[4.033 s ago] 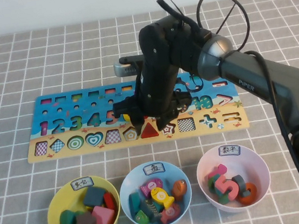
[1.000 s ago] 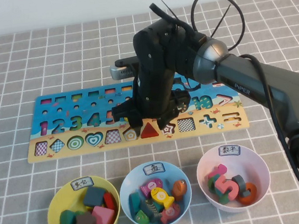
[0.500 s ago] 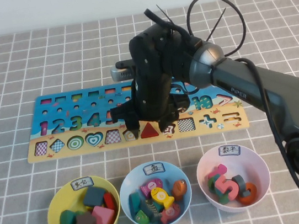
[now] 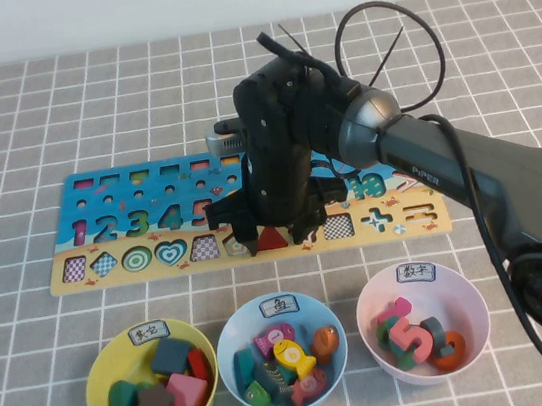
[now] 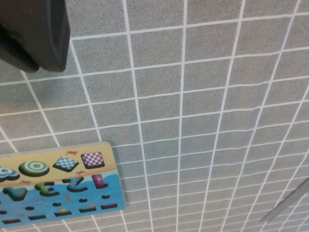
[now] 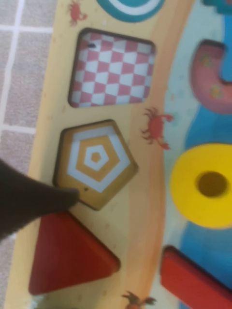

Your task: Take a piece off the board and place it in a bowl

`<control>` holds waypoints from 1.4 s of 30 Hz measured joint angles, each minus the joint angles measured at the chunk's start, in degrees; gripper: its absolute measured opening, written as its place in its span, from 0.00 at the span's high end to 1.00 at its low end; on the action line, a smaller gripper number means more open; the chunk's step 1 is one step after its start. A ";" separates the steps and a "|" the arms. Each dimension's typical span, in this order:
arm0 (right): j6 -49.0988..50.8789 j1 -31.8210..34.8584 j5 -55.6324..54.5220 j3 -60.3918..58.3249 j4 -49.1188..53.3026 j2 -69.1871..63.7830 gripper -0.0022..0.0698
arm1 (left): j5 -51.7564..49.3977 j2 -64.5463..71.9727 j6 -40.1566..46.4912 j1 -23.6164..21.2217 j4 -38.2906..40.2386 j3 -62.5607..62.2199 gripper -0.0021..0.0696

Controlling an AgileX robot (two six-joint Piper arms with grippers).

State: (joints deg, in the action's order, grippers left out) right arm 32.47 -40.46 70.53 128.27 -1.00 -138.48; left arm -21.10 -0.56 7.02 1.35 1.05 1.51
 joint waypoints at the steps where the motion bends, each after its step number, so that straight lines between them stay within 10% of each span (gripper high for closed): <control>1: 0.00 0.00 0.00 0.00 0.31 -0.13 0.37 | 0.00 0.00 0.00 0.00 0.00 0.00 0.98; 42: 0.10 0.00 0.62 1.29 0.50 -0.68 0.43 | 0.00 0.00 0.00 0.00 0.00 0.00 0.98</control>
State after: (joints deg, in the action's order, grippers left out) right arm 32.57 -40.46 71.15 129.56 -0.50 -139.16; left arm -21.10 -0.56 7.02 1.35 1.05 1.51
